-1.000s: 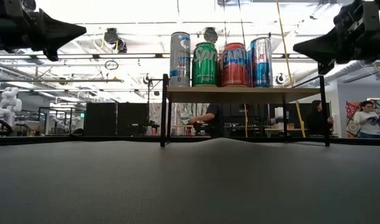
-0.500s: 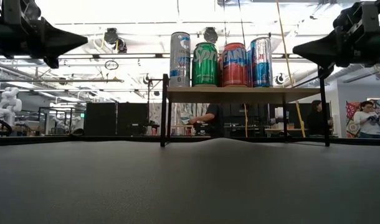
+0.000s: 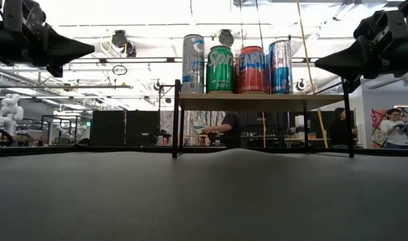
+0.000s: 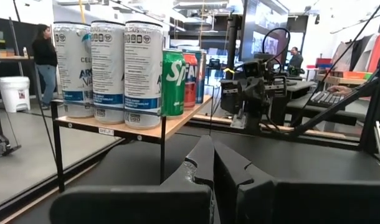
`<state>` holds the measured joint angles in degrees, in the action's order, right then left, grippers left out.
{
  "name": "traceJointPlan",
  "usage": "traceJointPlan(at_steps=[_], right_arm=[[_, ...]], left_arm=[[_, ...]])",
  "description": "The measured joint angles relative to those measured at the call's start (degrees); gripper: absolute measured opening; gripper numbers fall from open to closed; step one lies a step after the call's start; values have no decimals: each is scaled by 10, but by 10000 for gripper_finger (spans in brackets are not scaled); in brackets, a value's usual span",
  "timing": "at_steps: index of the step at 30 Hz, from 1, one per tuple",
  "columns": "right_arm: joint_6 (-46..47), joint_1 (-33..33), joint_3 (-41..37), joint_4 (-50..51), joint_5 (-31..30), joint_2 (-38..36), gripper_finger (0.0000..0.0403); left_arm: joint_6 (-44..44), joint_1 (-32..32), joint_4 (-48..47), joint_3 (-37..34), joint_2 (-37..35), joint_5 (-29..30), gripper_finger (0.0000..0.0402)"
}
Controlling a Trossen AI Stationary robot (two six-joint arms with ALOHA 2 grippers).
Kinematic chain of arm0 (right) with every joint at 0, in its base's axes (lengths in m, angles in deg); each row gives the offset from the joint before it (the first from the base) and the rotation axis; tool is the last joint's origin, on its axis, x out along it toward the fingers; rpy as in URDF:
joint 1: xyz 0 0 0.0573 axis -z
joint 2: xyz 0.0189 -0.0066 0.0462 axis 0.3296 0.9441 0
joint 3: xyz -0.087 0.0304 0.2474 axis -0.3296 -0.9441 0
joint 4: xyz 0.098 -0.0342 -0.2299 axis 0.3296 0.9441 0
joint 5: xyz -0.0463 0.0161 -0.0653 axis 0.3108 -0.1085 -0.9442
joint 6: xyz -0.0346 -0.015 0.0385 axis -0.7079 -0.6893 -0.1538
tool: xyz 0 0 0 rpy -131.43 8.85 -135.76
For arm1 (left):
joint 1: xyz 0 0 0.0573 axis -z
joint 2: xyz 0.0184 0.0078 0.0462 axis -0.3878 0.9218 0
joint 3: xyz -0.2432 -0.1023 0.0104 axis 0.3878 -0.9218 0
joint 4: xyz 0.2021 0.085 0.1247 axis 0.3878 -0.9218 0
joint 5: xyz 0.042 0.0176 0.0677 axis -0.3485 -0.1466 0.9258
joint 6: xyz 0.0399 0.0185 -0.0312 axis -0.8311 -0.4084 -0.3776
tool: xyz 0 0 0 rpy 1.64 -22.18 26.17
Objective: Place canned beverage on shelf
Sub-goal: Return to Home Position
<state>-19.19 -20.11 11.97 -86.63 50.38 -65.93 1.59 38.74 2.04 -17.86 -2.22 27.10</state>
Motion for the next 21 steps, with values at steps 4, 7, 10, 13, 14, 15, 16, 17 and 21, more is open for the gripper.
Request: traceJointPlan(at_steps=[4,7,10,13,14,15,16,17,21], right_arm=[[6,0,0,4,0,0,0],[6,0,0,4,0,0,0],[6,0,0,4,-1,0,0],[6,0,-1,4,-1,0,0],[6,0,-1,4,-1,0,0],[6,0,-1,4,-1,0,0],[6,0,-1,4,-1,0,0],[6,0,-1,4,-1,0,0],[6,0,-1,4,-1,0,0]], left_arm=[[9,0,-22,0,0,0,1],[9,0,-22,0,0,0,1],[9,0,-21,0,0,0,1],[9,0,-21,0,0,0,1],[9,0,-21,0,0,0,1],[9,0,-21,0,0,0,1],[9,0,-21,0,0,0,1],[9,0,-21,0,0,0,1],[9,0,-21,0,0,1,1]])
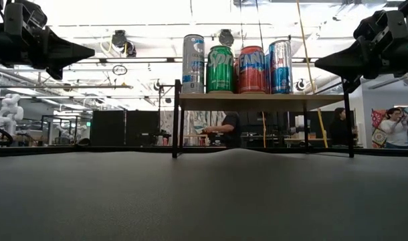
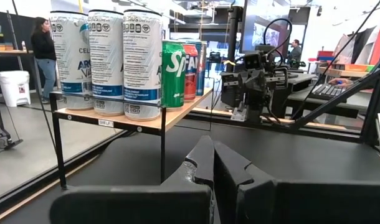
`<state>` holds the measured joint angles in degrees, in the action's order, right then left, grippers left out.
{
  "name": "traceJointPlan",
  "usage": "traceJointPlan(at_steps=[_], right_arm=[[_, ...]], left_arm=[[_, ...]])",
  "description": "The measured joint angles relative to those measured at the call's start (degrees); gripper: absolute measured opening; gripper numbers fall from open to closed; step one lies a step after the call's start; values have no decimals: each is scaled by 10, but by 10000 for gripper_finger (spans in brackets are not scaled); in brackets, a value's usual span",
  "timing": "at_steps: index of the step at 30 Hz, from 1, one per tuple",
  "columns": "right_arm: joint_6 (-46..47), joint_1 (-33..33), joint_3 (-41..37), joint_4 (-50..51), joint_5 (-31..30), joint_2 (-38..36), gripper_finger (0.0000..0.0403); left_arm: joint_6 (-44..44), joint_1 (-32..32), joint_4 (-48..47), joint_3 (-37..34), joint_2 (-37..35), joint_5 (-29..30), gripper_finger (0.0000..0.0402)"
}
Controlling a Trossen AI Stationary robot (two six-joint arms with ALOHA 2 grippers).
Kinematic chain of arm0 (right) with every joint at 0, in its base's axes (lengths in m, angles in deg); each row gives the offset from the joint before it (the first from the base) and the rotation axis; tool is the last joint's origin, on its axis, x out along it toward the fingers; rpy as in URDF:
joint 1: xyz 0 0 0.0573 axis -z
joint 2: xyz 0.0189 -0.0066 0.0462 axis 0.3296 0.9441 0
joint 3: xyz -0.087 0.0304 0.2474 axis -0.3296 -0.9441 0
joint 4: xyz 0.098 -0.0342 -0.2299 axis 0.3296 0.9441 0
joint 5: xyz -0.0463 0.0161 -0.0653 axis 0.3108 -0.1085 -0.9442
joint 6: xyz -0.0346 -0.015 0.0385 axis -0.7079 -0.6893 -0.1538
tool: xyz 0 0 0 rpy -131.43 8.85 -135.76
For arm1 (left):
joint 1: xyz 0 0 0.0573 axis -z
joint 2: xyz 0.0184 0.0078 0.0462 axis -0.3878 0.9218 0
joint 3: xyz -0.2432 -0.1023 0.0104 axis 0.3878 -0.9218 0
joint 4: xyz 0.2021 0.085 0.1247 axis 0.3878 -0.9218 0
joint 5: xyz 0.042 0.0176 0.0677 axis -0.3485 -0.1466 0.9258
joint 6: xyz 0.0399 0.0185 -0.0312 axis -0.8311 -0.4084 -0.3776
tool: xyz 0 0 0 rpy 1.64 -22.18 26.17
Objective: Place canned beverage on shelf
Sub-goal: Return to Home Position
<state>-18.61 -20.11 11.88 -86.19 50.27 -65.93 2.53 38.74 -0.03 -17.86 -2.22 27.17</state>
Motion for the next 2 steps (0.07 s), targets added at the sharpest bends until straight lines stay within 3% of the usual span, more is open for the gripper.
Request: traceJointPlan(at_steps=[2], right_arm=[[0,0,0,0,0,0,0]], left_arm=[[0,0,0,0,0,0,1]])
